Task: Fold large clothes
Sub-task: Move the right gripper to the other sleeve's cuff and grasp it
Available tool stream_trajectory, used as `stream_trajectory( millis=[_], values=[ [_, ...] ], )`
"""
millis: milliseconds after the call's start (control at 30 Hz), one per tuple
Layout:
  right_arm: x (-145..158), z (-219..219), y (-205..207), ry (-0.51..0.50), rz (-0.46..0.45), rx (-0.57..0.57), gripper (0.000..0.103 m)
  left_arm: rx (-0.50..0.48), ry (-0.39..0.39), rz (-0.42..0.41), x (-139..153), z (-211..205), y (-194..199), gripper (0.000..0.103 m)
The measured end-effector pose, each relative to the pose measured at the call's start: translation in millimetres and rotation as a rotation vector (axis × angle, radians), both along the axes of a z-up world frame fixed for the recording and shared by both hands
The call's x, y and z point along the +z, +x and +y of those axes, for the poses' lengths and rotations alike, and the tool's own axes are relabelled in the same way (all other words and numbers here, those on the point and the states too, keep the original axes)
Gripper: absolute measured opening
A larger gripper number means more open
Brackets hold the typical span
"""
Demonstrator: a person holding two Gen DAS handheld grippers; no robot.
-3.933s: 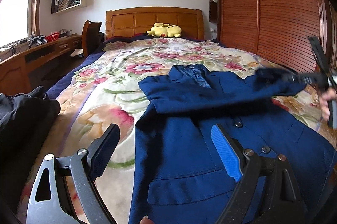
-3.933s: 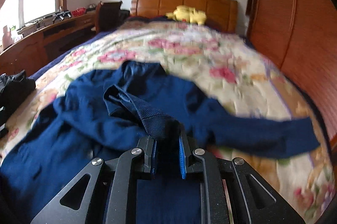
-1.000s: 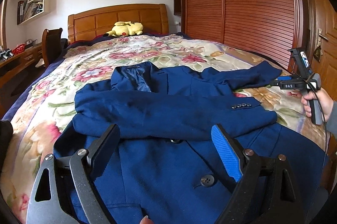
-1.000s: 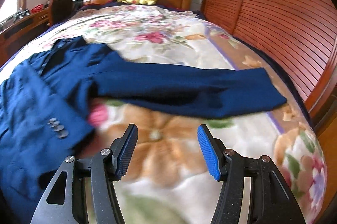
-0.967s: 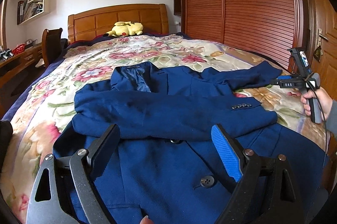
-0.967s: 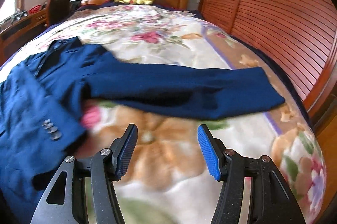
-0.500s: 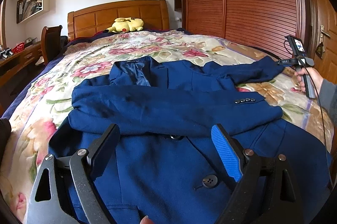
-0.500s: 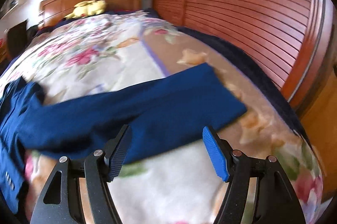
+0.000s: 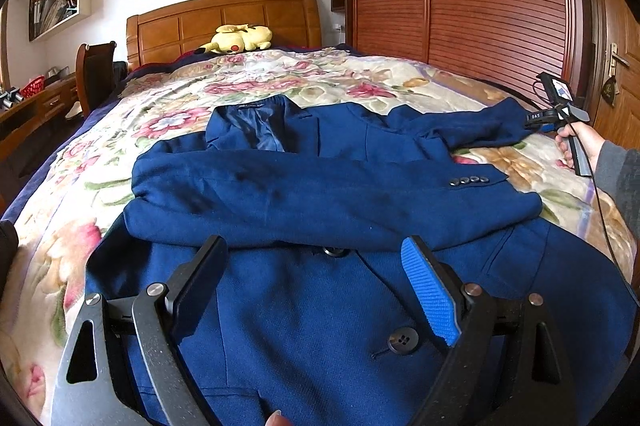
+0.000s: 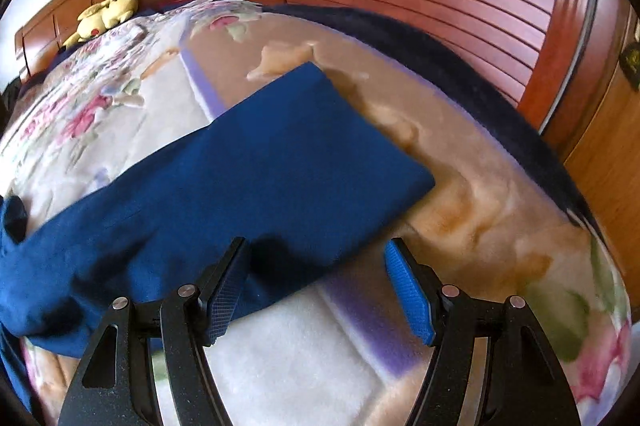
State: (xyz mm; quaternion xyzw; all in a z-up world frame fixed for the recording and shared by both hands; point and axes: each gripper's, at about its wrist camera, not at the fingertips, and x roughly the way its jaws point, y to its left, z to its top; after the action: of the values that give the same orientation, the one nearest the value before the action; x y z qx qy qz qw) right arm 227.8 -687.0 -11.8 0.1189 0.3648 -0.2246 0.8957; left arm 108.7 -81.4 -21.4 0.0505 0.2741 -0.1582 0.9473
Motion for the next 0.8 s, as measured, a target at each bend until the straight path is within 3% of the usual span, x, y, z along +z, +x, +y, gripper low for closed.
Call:
stream_trajectory(
  millis=[200, 267, 300, 367, 467, 800],
  values=[
    [-2, 5, 11, -0.06, 0.027, 0.013, 0.068, 0.0, 0.0, 0.001, 0, 0, 0, 0.089],
    [0, 12, 10, -0.088, 0.028, 0.044, 0.043, 0.0, 0.0, 0.002, -1, 0, 0, 0.089],
    [1, 15, 11, -0.097, 0.034, 0.06, 0.036, 0.0, -0.001, 0.002, -1, 0, 0, 0.089],
    [3, 24, 12, -0.128, 0.048, 0.09, 0.008, 0.0, -0.002, 0.0, -1, 0, 0, 0.089],
    [10, 40, 10, -0.158, 0.058, 0.121, 0.004, -0.002, -0.008, -0.001, 0, 1, -1, 0.089],
    [98, 131, -43, -0.267, -0.143, 0.287, 0.003, -0.013, -0.017, -0.008, 8, 9, -12, 0.089]
  ],
)
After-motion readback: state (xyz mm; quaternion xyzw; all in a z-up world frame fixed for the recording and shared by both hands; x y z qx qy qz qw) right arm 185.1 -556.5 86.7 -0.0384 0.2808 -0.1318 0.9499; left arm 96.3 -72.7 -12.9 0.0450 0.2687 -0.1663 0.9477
